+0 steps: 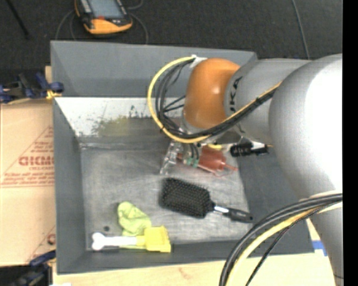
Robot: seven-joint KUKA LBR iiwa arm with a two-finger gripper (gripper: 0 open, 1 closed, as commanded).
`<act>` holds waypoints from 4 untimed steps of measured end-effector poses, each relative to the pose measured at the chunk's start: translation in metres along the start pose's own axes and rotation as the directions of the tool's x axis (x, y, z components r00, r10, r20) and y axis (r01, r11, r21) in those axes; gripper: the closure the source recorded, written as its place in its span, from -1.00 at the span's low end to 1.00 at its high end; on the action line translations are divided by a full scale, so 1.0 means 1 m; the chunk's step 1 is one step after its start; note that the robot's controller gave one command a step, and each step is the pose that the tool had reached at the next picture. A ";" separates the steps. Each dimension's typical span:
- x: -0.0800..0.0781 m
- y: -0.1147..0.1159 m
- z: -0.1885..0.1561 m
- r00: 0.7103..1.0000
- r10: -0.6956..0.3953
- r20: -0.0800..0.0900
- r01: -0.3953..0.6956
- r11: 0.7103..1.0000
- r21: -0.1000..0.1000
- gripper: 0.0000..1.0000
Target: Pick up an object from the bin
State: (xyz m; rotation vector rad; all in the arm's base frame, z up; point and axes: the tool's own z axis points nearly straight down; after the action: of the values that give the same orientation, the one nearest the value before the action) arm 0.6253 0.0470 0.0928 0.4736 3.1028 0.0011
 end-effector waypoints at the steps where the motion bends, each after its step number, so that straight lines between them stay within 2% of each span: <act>1: -0.014 0.015 0.006 0.989 0.148 -0.003 -0.148 0.989 0.000 -1.00; 2: -0.020 0.019 0.006 0.981 0.192 0.002 -0.192 0.981 -0.002 -1.00; 3: -0.015 0.015 0.012 0.992 0.127 0.003 -0.127 0.992 0.000 -1.00; 4: -0.005 0.017 0.015 0.987 0.161 -0.001 -0.161 0.987 0.001 -1.00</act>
Offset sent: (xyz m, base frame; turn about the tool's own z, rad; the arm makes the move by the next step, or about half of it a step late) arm 0.0000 0.0000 0.0000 0.0000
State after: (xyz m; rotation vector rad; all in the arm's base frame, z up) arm 0.6354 0.0616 0.0779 0.7226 3.0553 0.0009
